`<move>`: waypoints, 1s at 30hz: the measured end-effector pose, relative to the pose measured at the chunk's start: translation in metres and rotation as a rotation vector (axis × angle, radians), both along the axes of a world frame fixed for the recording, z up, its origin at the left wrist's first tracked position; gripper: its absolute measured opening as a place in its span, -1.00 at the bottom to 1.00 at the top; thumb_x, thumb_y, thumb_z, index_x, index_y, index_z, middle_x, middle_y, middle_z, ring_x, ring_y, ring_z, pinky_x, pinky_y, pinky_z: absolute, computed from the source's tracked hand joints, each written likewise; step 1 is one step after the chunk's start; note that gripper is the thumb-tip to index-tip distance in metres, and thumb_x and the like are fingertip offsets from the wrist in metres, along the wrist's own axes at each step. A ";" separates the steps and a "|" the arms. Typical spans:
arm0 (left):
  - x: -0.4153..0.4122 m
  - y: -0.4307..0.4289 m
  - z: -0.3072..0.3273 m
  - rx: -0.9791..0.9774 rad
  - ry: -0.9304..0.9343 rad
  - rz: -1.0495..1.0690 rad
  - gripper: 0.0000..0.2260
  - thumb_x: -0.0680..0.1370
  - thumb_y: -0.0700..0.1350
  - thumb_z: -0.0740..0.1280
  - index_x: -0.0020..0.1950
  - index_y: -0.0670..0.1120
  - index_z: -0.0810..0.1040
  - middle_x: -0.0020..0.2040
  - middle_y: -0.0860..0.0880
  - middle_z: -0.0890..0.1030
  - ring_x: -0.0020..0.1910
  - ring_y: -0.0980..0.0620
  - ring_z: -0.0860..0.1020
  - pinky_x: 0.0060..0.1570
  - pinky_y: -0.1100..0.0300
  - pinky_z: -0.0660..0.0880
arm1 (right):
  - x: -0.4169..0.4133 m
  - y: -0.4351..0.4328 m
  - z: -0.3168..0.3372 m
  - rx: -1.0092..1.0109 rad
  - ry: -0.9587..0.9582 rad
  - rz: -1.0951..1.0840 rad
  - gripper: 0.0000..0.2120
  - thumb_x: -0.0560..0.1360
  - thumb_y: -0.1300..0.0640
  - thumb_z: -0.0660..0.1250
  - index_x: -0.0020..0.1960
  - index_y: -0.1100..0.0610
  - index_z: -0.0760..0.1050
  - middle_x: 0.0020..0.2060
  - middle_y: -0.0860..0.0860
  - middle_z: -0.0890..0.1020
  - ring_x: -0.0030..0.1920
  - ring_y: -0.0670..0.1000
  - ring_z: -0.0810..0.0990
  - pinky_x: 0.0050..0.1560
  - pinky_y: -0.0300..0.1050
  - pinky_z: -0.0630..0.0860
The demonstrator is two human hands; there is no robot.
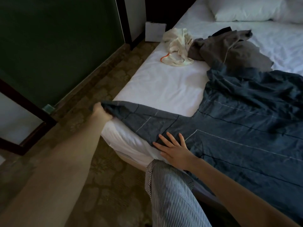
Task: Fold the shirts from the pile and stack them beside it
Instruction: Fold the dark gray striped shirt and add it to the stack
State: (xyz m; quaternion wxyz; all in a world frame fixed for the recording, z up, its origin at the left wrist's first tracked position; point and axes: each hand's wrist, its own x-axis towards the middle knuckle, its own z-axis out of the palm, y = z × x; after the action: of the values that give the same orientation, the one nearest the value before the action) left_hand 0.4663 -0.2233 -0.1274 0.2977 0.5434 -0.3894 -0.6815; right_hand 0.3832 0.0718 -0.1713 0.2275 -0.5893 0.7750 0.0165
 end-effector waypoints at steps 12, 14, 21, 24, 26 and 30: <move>0.010 0.008 -0.005 0.005 -0.308 -0.192 -0.52 0.66 0.05 0.08 0.51 -0.18 0.19 0.50 -0.12 0.25 0.46 -0.09 0.27 0.35 0.13 0.27 | -0.007 0.003 0.005 -0.237 -0.413 -0.302 -0.50 0.60 -0.13 -0.18 0.49 -0.04 0.14 0.47 -0.08 0.26 0.49 -0.17 -0.06 0.42 -0.09 -0.40; 0.011 0.013 0.002 -0.045 -0.407 -0.145 -0.47 0.64 0.12 0.10 0.48 -0.21 0.23 0.47 -0.15 0.29 0.42 -0.14 0.30 0.35 0.08 0.28 | -0.014 0.001 0.003 -0.286 -0.564 -0.410 -0.64 0.67 0.09 -0.05 0.43 -0.07 0.23 0.37 0.12 0.43 0.45 -0.04 0.24 0.45 -0.12 -0.29; 0.002 0.012 0.044 0.061 -0.151 -0.270 -0.63 0.59 -0.02 0.19 0.35 -0.14 0.43 0.36 -0.12 0.44 0.25 -0.16 0.47 0.10 0.04 0.47 | -0.021 0.008 0.019 -0.249 -0.731 -0.491 -0.64 0.65 0.10 0.06 0.43 0.06 0.30 0.20 0.23 0.56 0.19 0.20 0.53 0.26 0.14 0.42; 0.005 0.031 0.040 0.005 -0.433 -0.542 -0.91 0.55 -0.17 0.21 -0.05 -0.17 0.47 0.08 -0.15 0.52 -0.10 -0.06 0.50 -0.11 0.15 0.44 | -0.019 0.011 0.024 -0.188 -0.688 -0.408 -0.64 0.65 0.11 0.05 0.43 0.06 0.31 0.33 0.08 0.46 0.26 0.01 0.47 0.34 -0.07 0.34; 0.000 0.034 0.041 -0.019 -0.501 -0.608 -0.93 0.56 -0.24 0.18 -0.04 -0.18 0.45 0.14 -0.15 0.49 -0.03 -0.04 0.49 0.01 0.15 0.42 | -0.019 0.011 0.027 -0.142 -0.558 -0.327 -0.63 0.66 0.11 0.01 0.45 0.07 0.28 0.34 0.04 0.44 0.30 -0.03 0.41 0.38 -0.10 0.24; -0.017 0.023 0.071 -0.114 -0.192 -0.423 -0.69 0.62 -0.20 0.17 0.35 -0.24 0.42 0.35 -0.22 0.43 0.25 -0.15 0.45 0.13 0.06 0.42 | -0.021 0.010 0.028 -0.184 -0.501 -0.305 -0.63 0.66 0.11 0.02 0.45 0.07 0.28 0.39 0.04 0.41 0.38 -0.02 0.36 0.44 -0.08 0.19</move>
State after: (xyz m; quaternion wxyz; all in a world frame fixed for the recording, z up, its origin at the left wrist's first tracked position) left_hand 0.4490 -0.2006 -0.0560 0.1399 0.4944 -0.5591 -0.6507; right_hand 0.3624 0.0817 -0.1434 0.3569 -0.4702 0.7726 -0.2337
